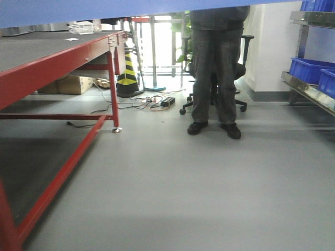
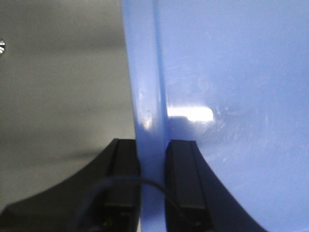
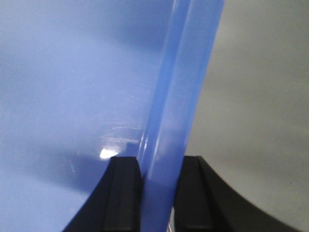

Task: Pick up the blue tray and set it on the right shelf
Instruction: 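Turn toward the steel rack of blue bins holding the tray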

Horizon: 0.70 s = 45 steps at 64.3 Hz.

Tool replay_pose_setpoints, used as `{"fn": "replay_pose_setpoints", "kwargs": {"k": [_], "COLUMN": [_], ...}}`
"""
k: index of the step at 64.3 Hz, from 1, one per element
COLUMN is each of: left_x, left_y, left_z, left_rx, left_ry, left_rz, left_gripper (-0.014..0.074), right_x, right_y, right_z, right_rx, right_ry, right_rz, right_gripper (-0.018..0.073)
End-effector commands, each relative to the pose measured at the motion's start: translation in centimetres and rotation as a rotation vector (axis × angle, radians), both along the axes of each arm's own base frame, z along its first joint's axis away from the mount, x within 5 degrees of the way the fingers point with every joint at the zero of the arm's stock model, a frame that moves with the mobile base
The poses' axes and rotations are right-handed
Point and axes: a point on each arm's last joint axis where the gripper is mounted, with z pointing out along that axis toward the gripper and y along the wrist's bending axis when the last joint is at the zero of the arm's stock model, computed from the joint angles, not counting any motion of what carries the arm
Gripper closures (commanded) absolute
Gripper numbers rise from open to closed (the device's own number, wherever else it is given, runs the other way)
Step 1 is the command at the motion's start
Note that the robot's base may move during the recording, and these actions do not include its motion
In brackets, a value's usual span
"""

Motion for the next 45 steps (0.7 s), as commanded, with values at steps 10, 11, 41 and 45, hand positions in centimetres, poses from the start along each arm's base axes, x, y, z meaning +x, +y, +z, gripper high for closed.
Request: {"fn": "replay_pose_setpoints", "kwargs": {"k": [10, 11, 41, 45], "left_x": [-1.56, -1.56, -1.56, -1.56], "left_y": [0.51, 0.51, 0.51, 0.51], "left_z": [0.90, 0.90, 0.90, 0.90], "left_rx": [0.041, 0.041, 0.041, 0.041], "left_ry": [0.032, 0.032, 0.032, 0.032], "left_rz": [-0.050, -0.050, -0.050, -0.050], "left_gripper": [0.0645, 0.0645, 0.0645, 0.0645], "right_x": [-0.31, -0.31, -0.30, -0.30], "right_y": [-0.78, -0.78, -0.77, -0.77], "right_z": [1.73, 1.73, 1.73, 1.73], "right_rx": [-0.015, -0.015, -0.014, -0.014], "right_ry": [-0.115, -0.115, -0.115, -0.115], "right_rz": [0.015, 0.015, 0.015, 0.015], "right_gripper": [0.0502, 0.0502, 0.0502, 0.0502]}}
